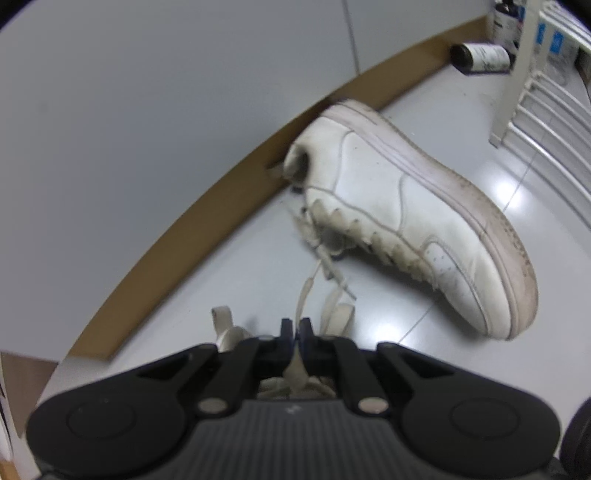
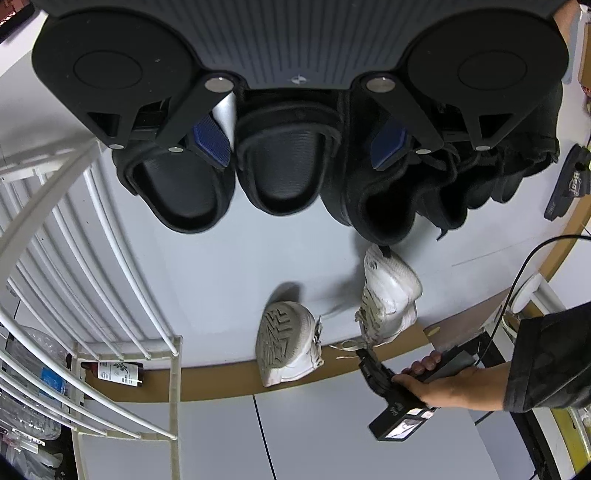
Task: Organize scattered shoes
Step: 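Lift the white sneaker by its laces with the left tool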
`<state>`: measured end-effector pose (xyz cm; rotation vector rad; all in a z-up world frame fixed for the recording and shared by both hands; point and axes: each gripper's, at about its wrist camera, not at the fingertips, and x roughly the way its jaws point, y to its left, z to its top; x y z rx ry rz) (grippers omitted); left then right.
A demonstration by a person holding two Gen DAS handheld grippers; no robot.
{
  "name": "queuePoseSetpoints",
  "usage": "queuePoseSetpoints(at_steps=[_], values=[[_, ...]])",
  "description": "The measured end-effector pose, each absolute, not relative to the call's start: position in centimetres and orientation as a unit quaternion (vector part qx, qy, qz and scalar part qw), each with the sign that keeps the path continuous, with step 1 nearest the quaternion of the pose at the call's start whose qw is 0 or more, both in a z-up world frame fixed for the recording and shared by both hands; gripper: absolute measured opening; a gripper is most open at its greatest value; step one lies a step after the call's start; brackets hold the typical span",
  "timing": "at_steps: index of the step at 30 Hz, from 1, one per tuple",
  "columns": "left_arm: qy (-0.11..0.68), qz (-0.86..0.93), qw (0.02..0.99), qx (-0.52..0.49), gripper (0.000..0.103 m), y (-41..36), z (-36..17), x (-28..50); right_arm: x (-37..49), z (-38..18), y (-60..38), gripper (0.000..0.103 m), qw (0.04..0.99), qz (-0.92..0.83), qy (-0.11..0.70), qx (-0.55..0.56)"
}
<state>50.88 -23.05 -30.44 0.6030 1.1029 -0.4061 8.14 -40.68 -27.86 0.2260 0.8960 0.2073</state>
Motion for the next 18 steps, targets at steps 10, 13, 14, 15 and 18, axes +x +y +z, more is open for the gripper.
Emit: queuePoseSetpoints(at_steps=[10, 13, 14, 15, 18], values=[[0.524, -0.176, 0.792, 0.261, 0.003, -17.2, -28.0, 48.5, 9.0, -25.9, -37.3, 0.087, 0.9, 0.103, 0.402, 0.131], [0.537, -0.177, 0.785, 0.252, 0.014, -15.3, -28.4, 47.4, 8.9, -25.3, -36.5, 0.087, 0.904, 0.1, 0.391, 0.144], [0.535, -0.183, 0.783, 0.258, 0.021, -14.9, -28.6, 46.8, 8.8, -25.1, -36.3, 0.087, 0.904, 0.099, 0.389, 0.147], [0.533, -0.185, 0.782, 0.266, 0.037, -14.5, -28.7, 46.2, 8.8, -25.0, -36.1, 0.087, 0.905, 0.099, 0.387, 0.148], [0.519, -0.186, 0.785, 0.283, 0.067, -13.8, -28.7, 44.8, 8.6, -24.9, -35.9, 0.087, 0.905, 0.096, 0.386, 0.15]])
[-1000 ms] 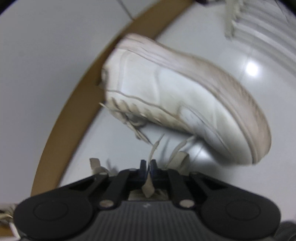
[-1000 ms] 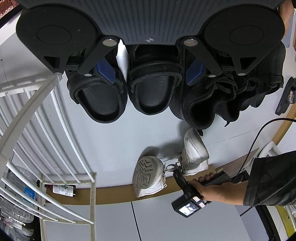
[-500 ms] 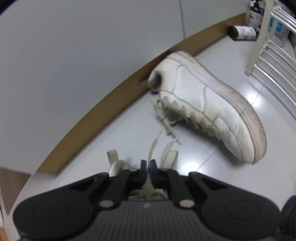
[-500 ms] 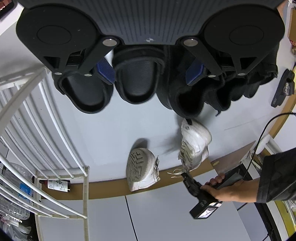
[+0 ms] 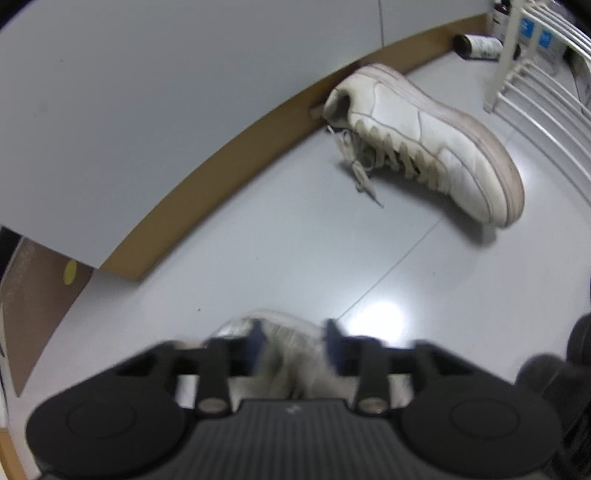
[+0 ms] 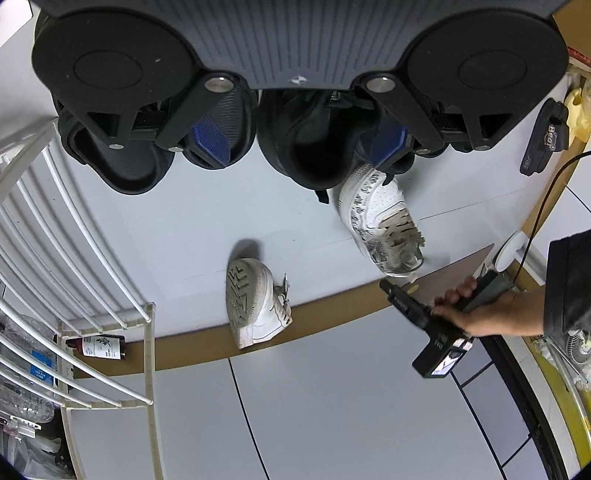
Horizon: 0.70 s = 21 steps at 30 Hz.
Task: Organize scattered shoes
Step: 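Lift the white sneaker by its laces with the left tool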
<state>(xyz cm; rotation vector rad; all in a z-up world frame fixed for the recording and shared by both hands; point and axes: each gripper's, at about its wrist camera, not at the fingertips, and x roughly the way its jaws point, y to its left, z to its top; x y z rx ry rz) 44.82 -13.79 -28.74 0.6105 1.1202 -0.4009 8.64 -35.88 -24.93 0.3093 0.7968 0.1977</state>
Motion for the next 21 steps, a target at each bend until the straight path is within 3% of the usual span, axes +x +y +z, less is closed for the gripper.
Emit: queuePoseSetpoints(at_steps=[15, 16, 17, 19, 20, 21], values=[[0.523, -0.234, 0.774, 0.27, 0.062, -9.9, -30.4, 40.6, 8.0, -24.3, -35.0, 0.087, 0.911, 0.066, 0.369, 0.174], [0.528, -0.236, 0.769, 0.272, 0.059, -10.0, -30.8, 40.4, 7.9, -24.3, -35.0, 0.087, 0.91, 0.064, 0.369, 0.175], [0.53, -0.236, 0.768, 0.273, 0.048, -10.0, -31.1, 40.3, 7.8, -24.4, -34.9, 0.087, 0.91, 0.063, 0.37, 0.178], [0.526, -0.24, 0.773, 0.263, 0.043, -10.0, -31.6, 40.0, 7.7, -24.7, -34.5, 0.087, 0.907, 0.066, 0.374, 0.179], [0.524, -0.242, 0.776, 0.255, 0.032, -10.0, -31.6, 40.0, 7.7, -24.8, -34.4, 0.087, 0.907, 0.068, 0.376, 0.176], [0.529, -0.246, 0.774, 0.247, 0.013, -9.9, -31.7, 40.1, 7.7, -24.9, -34.2, 0.087, 0.907, 0.07, 0.378, 0.173]])
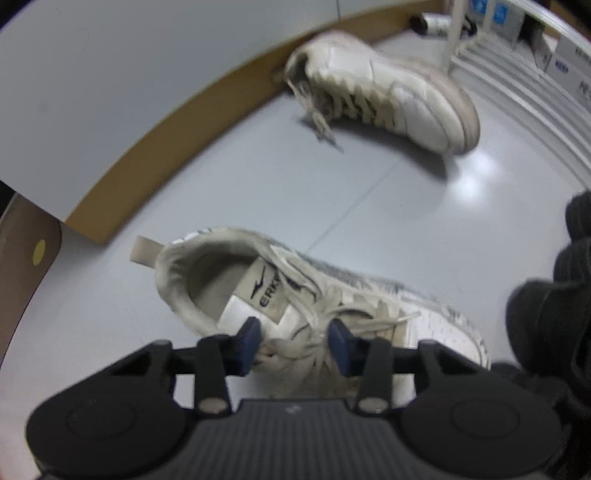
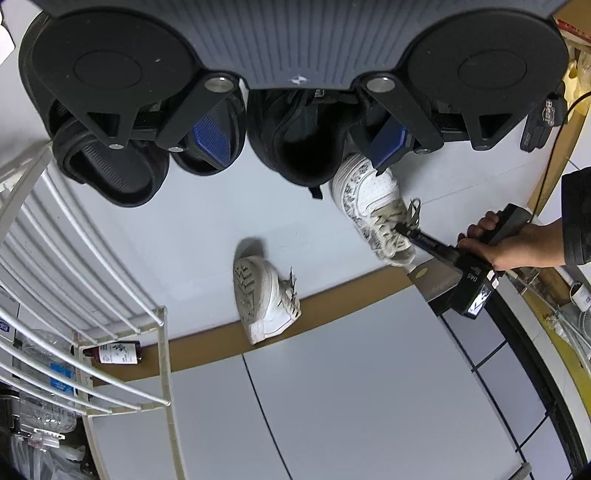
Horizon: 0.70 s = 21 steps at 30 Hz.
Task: Organize scattered shoes
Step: 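Lift the white sneaker by its laces with the left tool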
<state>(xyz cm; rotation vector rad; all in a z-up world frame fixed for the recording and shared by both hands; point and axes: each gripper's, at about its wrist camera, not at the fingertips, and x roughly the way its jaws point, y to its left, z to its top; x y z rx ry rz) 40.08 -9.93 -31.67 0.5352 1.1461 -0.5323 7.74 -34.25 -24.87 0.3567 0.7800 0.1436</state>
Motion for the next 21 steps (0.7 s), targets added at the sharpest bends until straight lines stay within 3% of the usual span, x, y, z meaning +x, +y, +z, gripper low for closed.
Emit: queuePoseSetpoints(at_steps=[5, 16, 21], values=[[0.536, -0.252, 0.783, 0.19, 0.008, -8.7, -30.2, 40.7, 7.8, -25.0, -34.1, 0.087, 0.907, 0.068, 0.38, 0.17], [0.531, -0.23, 0.815, 0.028, 0.008, -2.2, -26.1, 40.5, 7.8, -24.9, -33.6, 0.087, 0.906, 0.075, 0.38, 0.172], [0.531, -0.225, 0.816, 0.023, 0.008, -0.2, -25.6, 38.9, 7.8, -25.0, -33.3, 0.087, 0.905, 0.078, 0.383, 0.169]])
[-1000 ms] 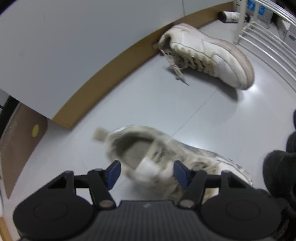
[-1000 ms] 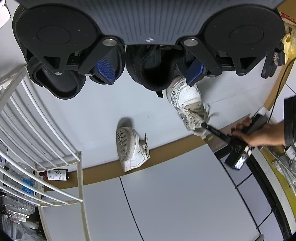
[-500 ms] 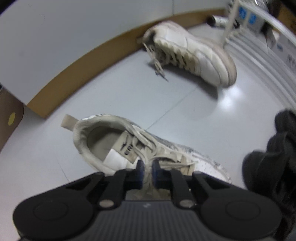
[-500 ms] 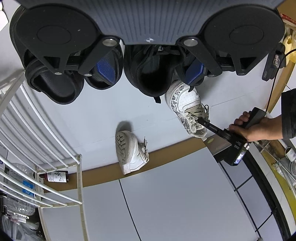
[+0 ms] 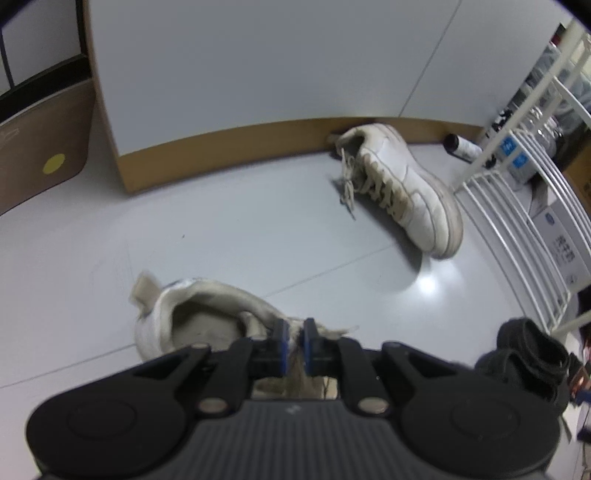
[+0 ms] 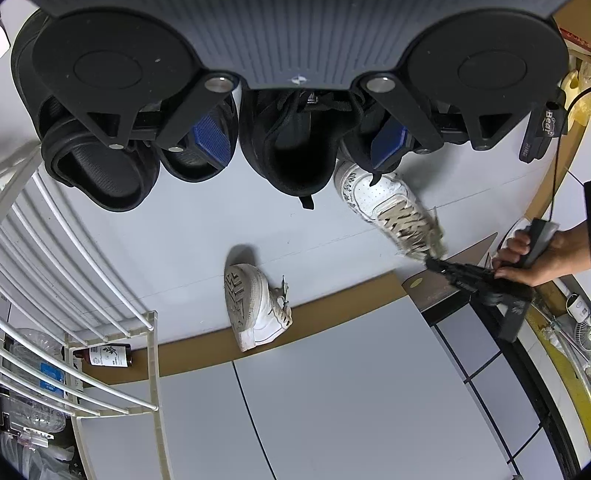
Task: Organize scattered shoes
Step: 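Lift the white sneaker by its laces with the left tool, then carry the white sneaker toward the doormat and lower it while the right tool reaches an ERKE sneaker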
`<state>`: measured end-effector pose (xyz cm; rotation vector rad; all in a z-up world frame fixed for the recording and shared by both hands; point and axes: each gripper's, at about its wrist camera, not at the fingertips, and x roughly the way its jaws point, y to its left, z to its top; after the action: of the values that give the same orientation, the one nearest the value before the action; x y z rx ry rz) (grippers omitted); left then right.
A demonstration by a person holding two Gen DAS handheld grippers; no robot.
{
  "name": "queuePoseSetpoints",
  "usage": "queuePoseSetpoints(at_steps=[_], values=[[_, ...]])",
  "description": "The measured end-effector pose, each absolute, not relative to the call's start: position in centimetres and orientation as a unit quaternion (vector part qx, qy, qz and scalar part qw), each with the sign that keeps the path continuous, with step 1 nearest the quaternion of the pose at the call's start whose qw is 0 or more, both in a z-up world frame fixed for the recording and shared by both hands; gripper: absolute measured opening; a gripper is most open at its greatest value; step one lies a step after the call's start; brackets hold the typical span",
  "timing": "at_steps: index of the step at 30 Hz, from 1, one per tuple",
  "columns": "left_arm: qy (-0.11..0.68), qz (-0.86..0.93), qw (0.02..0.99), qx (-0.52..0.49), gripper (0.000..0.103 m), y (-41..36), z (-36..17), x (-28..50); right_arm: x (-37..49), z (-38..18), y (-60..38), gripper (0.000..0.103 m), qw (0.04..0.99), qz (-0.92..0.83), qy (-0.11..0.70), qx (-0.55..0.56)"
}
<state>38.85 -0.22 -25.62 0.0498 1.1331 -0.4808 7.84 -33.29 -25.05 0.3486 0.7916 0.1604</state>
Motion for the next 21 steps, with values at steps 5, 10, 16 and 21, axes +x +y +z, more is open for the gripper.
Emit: queuePoseSetpoints(at_steps=[5, 10, 16, 21], values=[[0.53, -0.216, 0.82, 0.004, 0.008, 1.6, -25.8, 37.9, 8.4, -24.8, -32.3, 0.087, 0.905, 0.092, 0.383, 0.161], [0.521, -0.22, 0.824, -0.026, 0.008, 3.7, -25.5, 36.3, 10.3, -23.8, -29.4, 0.087, 0.908, 0.13, 0.375, 0.135], [0.513, -0.204, 0.832, -0.053, 0.008, 7.3, -25.8, 34.6, 13.2, -22.9, -24.8, 0.087, 0.909, 0.162, 0.372, 0.096], [0.512, -0.173, 0.838, -0.071, 0.01, 9.9, -27.3, 33.0, 15.3, -22.6, -20.5, 0.087, 0.898, 0.202, 0.388, 0.047]])
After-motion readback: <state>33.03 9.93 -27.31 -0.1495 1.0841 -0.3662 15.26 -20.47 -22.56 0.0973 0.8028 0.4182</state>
